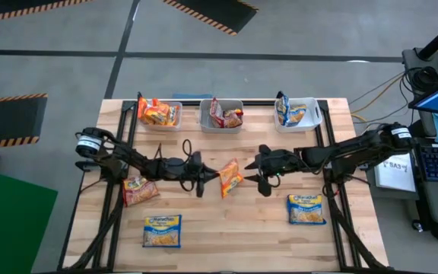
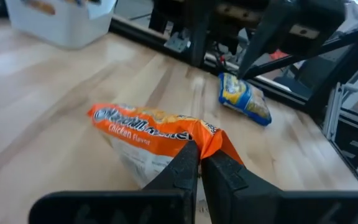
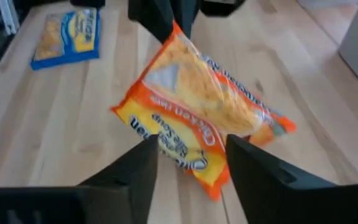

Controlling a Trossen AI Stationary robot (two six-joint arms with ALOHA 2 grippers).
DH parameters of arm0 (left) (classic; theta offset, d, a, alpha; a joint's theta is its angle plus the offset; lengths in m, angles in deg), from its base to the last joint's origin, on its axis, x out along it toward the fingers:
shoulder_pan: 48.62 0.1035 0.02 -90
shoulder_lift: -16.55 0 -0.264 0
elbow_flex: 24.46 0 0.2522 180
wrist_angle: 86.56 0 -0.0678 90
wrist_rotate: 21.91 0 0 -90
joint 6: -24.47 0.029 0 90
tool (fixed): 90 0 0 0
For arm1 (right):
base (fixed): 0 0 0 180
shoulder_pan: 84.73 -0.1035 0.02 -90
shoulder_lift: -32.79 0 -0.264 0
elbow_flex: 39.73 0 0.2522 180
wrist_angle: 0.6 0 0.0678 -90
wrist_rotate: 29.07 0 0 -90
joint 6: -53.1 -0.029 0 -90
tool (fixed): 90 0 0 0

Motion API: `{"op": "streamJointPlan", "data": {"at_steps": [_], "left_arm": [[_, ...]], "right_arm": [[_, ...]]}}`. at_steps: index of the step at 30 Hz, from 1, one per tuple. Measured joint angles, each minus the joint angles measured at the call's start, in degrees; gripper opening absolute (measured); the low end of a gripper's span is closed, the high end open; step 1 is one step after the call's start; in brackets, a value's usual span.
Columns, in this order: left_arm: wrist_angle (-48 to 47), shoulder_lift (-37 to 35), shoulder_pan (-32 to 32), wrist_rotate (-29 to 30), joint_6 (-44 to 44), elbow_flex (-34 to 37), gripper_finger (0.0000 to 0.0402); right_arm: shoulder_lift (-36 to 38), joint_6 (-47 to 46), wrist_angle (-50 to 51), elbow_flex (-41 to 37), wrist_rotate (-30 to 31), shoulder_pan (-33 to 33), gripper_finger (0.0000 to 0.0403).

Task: Sort Maruchan noodles
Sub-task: Put the orange noodle pack into the transparent bin

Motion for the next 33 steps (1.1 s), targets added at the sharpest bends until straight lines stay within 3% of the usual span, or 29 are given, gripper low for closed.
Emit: {"op": "streamJointPlan", "data": {"at_steps": [7, 17, 27, 33], "left_arm": [[-0.1, 0.9, 0.0, -0.1, 9.0, -2.8, 0.0000], [-0.3, 1.0, 0.1, -2.7, 18.3, -4.9, 0.0000], [-2.5, 0.9, 0.1, -3.7, 20.8, -6.0, 0.0000], [-3.2, 0.6, 0.1, -3.7, 20.8, -6.1, 0.0000]], "right_arm": [[-2.5, 5.3, -0.9, 2.5, 0.2, 0.1, 0.0232], [-9.5, 17.8, 1.0, 9.5, -1.4, 2.8, 0.0265], [-20.7, 23.5, 5.7, 19.1, -15.8, 6.8, 0.0248], [-26.1, 25.8, 12.9, 24.9, -18.2, 6.9, 0.0195]]}}
